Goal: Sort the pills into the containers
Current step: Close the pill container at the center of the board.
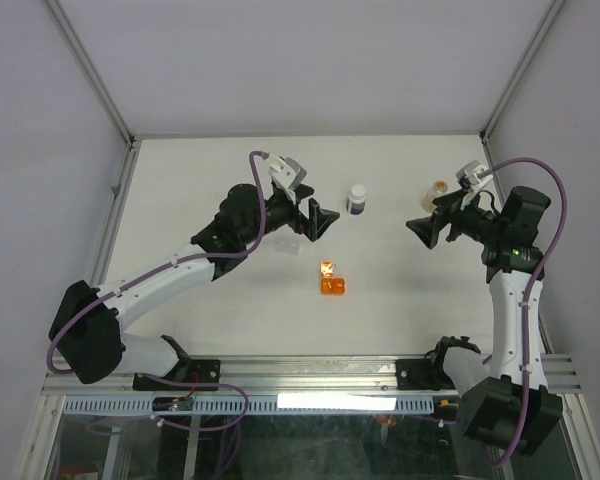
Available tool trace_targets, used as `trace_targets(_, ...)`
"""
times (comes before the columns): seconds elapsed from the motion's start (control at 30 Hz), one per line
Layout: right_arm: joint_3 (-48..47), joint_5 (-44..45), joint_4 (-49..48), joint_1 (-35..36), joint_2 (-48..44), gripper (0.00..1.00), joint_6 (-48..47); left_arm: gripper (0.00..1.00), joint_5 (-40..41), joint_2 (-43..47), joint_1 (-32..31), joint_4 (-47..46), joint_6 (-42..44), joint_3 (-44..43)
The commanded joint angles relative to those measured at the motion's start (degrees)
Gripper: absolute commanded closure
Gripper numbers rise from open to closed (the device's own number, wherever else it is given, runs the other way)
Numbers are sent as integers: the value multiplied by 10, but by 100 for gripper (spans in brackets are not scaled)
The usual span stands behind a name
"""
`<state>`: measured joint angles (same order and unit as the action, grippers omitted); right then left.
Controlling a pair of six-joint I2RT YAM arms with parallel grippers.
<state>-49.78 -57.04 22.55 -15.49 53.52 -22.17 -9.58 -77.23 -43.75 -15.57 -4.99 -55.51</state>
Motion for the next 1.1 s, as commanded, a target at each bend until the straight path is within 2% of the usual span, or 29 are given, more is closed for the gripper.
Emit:
trace_targets(0.0, 5, -21, -17, -4, -6, 1, -4, 6, -14, 40, 11, -40, -28, 25)
trace_targets(0.67, 9, -37, -22, -4, -7, 1, 0, 5, -10, 90, 26, -48, -72, 123)
trace_targets(1.07, 12, -40, -28, -4, -6, 1, 5, 5, -14, 94, 29, -47, -84, 142)
